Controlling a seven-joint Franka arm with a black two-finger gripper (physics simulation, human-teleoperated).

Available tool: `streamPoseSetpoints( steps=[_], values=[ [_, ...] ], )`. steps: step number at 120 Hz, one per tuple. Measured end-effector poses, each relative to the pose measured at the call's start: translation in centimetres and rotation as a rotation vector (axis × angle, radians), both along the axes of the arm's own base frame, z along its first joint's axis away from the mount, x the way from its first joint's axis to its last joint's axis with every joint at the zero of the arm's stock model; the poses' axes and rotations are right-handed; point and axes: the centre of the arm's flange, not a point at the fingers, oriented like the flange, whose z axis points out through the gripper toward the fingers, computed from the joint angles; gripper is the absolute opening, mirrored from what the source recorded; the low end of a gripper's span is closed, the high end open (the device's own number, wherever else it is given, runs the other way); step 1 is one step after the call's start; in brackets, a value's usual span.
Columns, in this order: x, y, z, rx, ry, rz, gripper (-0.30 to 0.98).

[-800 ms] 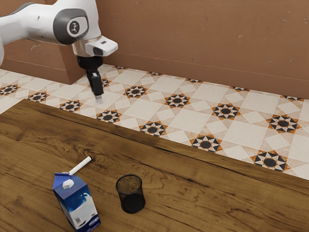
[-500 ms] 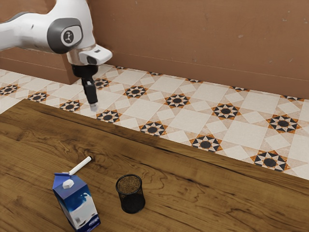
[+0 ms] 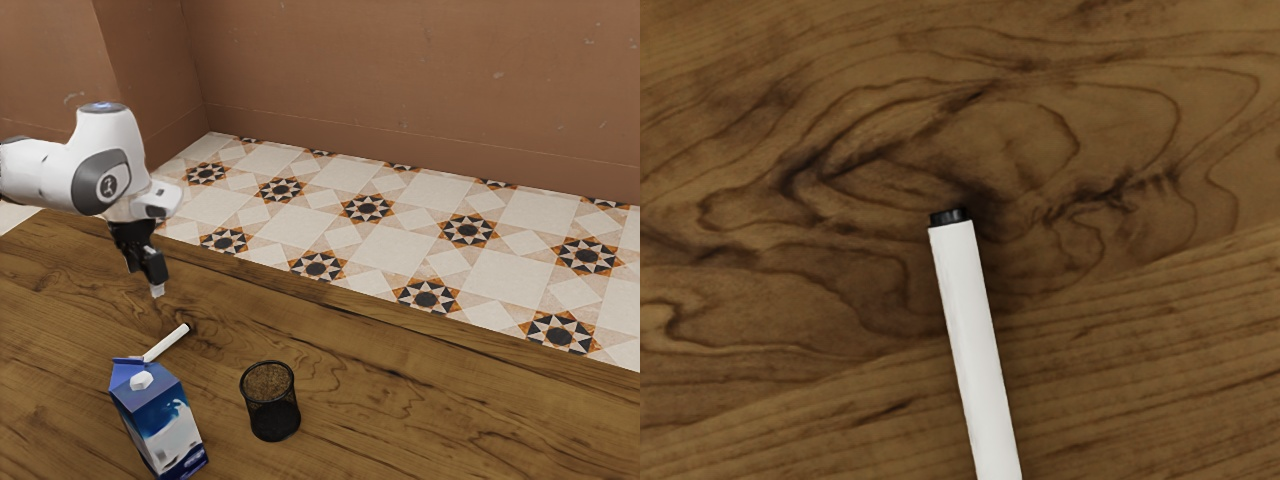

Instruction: Put the marker into the pen holder.

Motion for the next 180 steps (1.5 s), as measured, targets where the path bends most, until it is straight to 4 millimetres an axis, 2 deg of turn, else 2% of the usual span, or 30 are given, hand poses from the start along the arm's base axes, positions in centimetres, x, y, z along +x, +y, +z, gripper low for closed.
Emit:
streamPoseSetpoints(
  steps=[6, 12, 23, 30, 50, 66, 81, 100, 114, 132, 180],
  values=[
    [0.4, 0.1, -0.9, 0.009, -0.008, 0.013, 0.69],
    [0.9, -1.2, -1.6, 0.014, -0.017, 0.002, 0.67],
    [0.9, -5.2, -3.6, 0.016, -0.018, -0.043, 0.47],
    [0.7, -6.2, -4.5, 0.017, -0.020, -0.043, 0.38],
    [0.4, -3.8, -6.2, 0.020, -0.027, 0.048, 0.26],
    [0.1, -3.8, -8.0, 0.029, -0.017, 0.067, 0.23],
    [-0.7, -2.8, -9.4, 0.040, -0.026, 0.097, 0.21],
    [-0.3, -2.6, -10.3, 0.044, -0.044, 0.117, 0.20],
    [0.0, -2.0, -11.7, 0.045, -0.045, 0.138, 0.19],
    [0.6, -1.9, -11.9, 0.045, -0.067, 0.152, 0.18],
    [0.9, -1.8, -13.6, 0.041, -0.065, 0.181, 0.17]
  ],
)
